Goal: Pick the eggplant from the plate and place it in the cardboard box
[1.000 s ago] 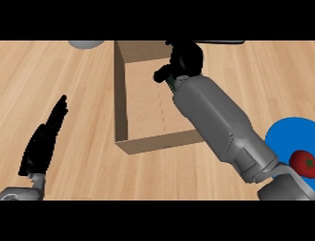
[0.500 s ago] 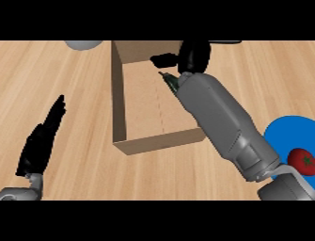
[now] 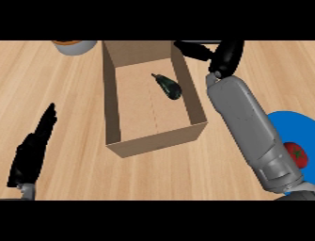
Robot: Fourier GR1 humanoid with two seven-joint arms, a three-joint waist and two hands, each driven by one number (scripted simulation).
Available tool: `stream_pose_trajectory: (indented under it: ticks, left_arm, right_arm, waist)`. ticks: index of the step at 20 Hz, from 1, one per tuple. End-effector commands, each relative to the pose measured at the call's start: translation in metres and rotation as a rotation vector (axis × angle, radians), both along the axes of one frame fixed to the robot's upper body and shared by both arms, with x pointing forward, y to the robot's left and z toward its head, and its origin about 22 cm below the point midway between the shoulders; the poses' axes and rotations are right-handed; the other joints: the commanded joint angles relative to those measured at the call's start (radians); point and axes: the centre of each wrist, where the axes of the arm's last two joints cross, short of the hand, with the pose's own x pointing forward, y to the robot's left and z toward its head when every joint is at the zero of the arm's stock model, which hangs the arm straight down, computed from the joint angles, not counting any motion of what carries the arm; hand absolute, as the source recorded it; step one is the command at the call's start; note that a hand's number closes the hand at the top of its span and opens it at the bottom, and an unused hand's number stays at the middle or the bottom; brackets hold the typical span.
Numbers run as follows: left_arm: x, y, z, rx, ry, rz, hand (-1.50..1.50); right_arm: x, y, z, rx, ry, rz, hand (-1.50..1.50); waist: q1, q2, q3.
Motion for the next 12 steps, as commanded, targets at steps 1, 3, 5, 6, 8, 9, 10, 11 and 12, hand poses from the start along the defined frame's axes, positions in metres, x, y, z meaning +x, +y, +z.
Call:
stream_pose_trajectory:
  ticks: [1,3,5,6,8,9,10,11,12]
  left_arm:
    - [-0.005,0.012,0.004,0.004,0.006,0.038,0.00]
    - [0.000,0.015,0.006,0.005,0.009,0.009,0.00]
    - [-0.010,0.015,-0.008,-0.001,0.000,0.047,0.00]
    - [0.005,0.011,-0.003,0.000,0.011,0.039,0.00]
    - [-0.001,0.012,0.006,0.000,0.009,0.041,0.00]
    - [-0.010,0.012,-0.002,0.006,0.007,0.031,0.00]
    - [0.005,0.006,0.014,0.002,0.004,0.027,0.00]
    - [-0.004,0.010,0.002,0.004,0.008,0.010,0.00]
    - [-0.001,0.017,0.000,0.002,-0.005,0.010,0.00]
  right_arm:
    - [-0.010,-0.050,-0.003,0.036,-0.052,-0.115,-1.50]
    - [-0.027,-0.073,-0.008,0.056,-0.064,-0.116,-1.50]
    - [-0.045,-0.103,-0.006,0.072,-0.082,-0.114,-1.50]
    - [-0.058,-0.106,-0.015,0.056,-0.102,-0.117,-1.50]
    - [-0.080,-0.137,-0.012,0.050,-0.057,-0.101,-1.50]
    - [-0.094,-0.153,-0.013,0.029,-0.084,-0.104,-1.50]
    - [-0.103,-0.158,-0.006,0.035,-0.086,-0.088,-1.50]
    - [-0.114,-0.166,-0.015,0.022,-0.068,-0.075,-1.50]
    - [-0.123,-0.172,-0.013,0.025,-0.076,-0.066,-1.50]
  waist:
    - [-0.020,-0.007,0.000]
    - [-0.032,-0.009,-0.001]
    - [-0.036,-0.010,-0.001]
    - [-0.039,-0.007,-0.001]
    - [-0.037,-0.010,-0.001]
    - [-0.040,-0.010,-0.001]
    - [-0.035,-0.007,-0.001]
    - [-0.023,-0.004,-0.001]
    - [-0.019,-0.003,-0.001]
